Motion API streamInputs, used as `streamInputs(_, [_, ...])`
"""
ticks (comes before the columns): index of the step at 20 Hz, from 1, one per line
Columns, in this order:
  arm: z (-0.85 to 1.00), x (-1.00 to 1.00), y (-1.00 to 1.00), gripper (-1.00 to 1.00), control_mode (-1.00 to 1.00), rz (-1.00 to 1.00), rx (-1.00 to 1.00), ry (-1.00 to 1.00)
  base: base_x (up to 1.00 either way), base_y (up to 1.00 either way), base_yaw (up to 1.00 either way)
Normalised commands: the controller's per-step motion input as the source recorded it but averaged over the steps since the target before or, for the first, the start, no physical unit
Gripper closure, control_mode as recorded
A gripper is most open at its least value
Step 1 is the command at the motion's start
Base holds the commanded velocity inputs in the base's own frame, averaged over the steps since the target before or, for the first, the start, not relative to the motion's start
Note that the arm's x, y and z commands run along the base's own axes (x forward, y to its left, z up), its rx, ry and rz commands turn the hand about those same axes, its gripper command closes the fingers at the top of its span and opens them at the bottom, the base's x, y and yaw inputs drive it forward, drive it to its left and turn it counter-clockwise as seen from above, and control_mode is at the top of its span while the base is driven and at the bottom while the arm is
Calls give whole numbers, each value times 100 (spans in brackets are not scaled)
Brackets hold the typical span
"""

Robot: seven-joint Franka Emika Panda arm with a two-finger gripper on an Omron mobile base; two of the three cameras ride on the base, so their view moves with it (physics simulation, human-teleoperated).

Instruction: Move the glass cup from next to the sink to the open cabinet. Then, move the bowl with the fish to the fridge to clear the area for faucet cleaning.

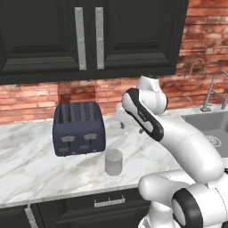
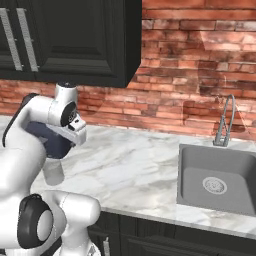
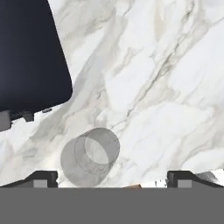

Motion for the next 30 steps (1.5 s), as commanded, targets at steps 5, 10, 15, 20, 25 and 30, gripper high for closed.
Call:
streamInputs(5, [-31,3,-4,-100,-100,26,0,4,0,0,0])
streamInputs(10, [-53,51,24,-100,-100,7,0,-2,0,0,0])
streamInputs(15, [-22,28,64,-100,-100,8,-4,0,0,0,0])
streamInputs(20, [-35,-4,16,-100,-100,28,-13,0,0,0,0])
streamInputs(25, [-18,-2,-2,-100,-100,9,-1,0,0,0,0])
streamInputs(30, [-24,-5,-14,-100,-100,10,-3,-4,0,0,0])
